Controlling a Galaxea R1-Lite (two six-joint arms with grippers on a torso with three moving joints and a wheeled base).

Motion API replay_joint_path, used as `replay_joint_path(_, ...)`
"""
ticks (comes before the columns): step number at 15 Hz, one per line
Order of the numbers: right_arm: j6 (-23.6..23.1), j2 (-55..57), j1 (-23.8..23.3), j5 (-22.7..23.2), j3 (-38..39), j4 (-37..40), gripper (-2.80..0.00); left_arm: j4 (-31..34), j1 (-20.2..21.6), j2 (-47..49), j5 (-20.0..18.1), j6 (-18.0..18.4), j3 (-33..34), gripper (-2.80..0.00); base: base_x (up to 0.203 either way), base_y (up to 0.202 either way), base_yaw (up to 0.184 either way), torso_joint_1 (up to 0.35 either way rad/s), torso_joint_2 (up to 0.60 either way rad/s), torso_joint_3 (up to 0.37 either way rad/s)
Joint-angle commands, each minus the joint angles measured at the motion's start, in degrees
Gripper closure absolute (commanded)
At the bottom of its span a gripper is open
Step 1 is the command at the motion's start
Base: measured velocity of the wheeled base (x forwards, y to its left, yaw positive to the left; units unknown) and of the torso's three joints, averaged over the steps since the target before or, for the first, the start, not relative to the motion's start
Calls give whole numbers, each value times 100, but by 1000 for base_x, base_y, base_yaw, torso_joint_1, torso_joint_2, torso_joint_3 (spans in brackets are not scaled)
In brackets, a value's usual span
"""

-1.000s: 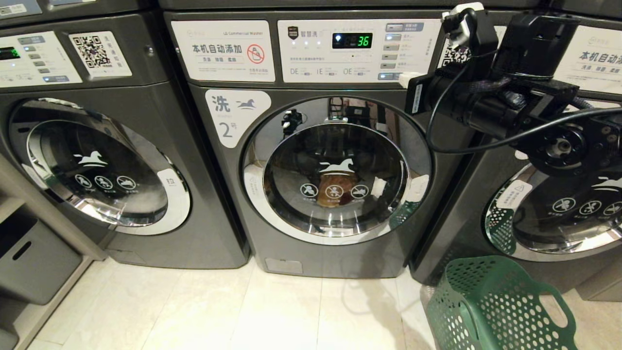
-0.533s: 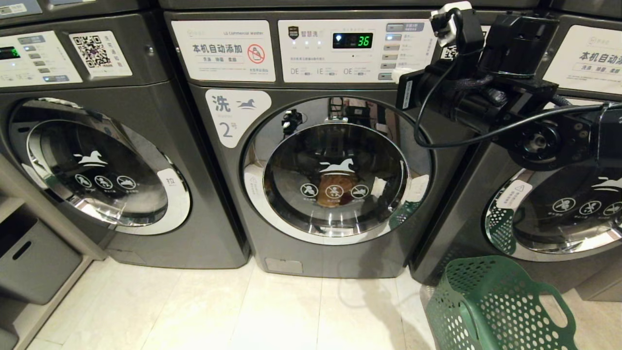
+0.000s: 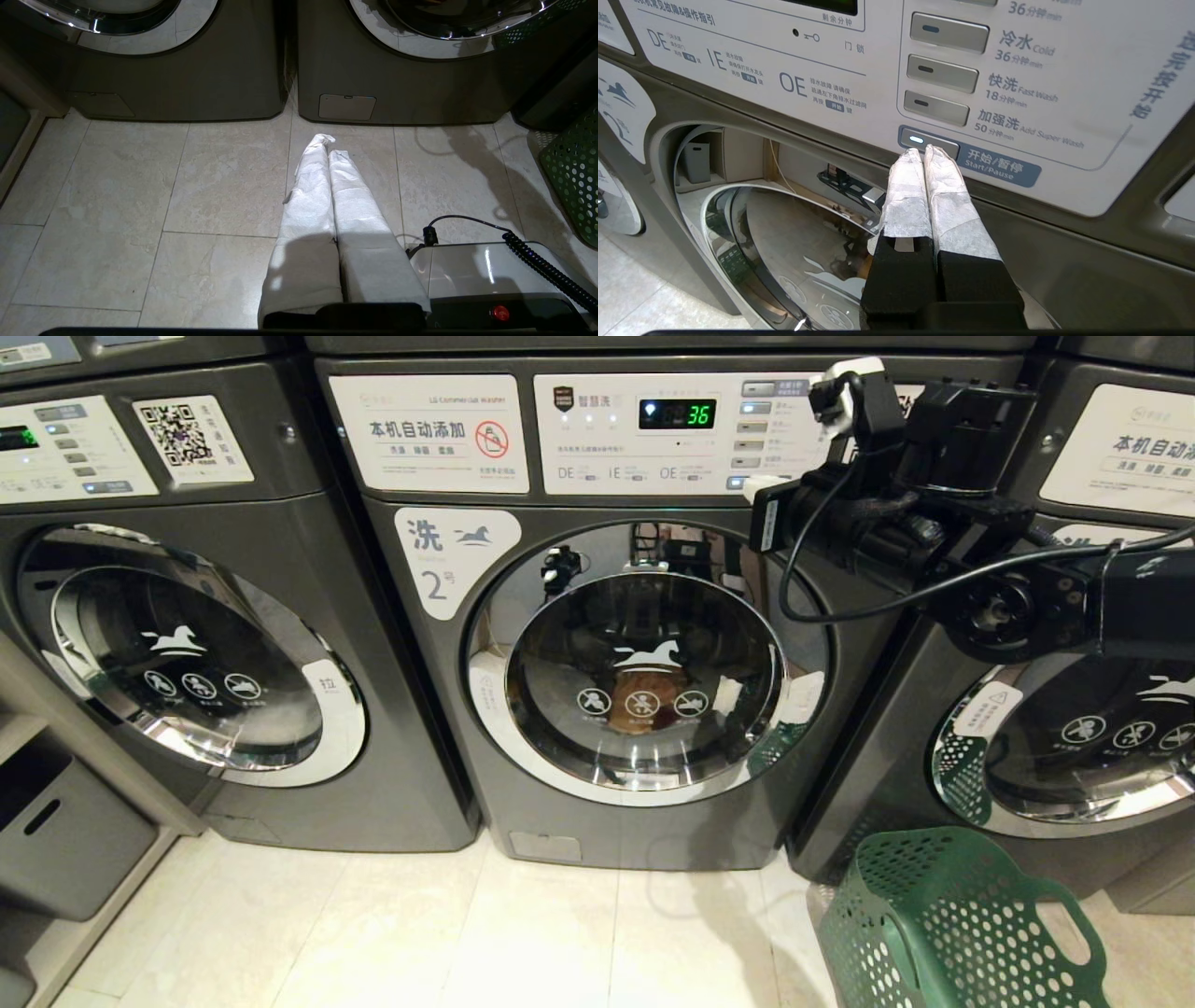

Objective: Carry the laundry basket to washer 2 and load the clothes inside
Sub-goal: Press the washing machine switch

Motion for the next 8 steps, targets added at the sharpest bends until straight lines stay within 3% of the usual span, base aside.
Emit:
replay_joint_path(1,-6,165,-7,-3,-189,-13,0,9,3,-1,-5,1,-1,0,0,0,0,0,0,0)
replay_joint_path(8,-6,369,-12,-4,-407,-4,0,14,-1,-1,-1,1,-1,0,0,0,0,0,0,0)
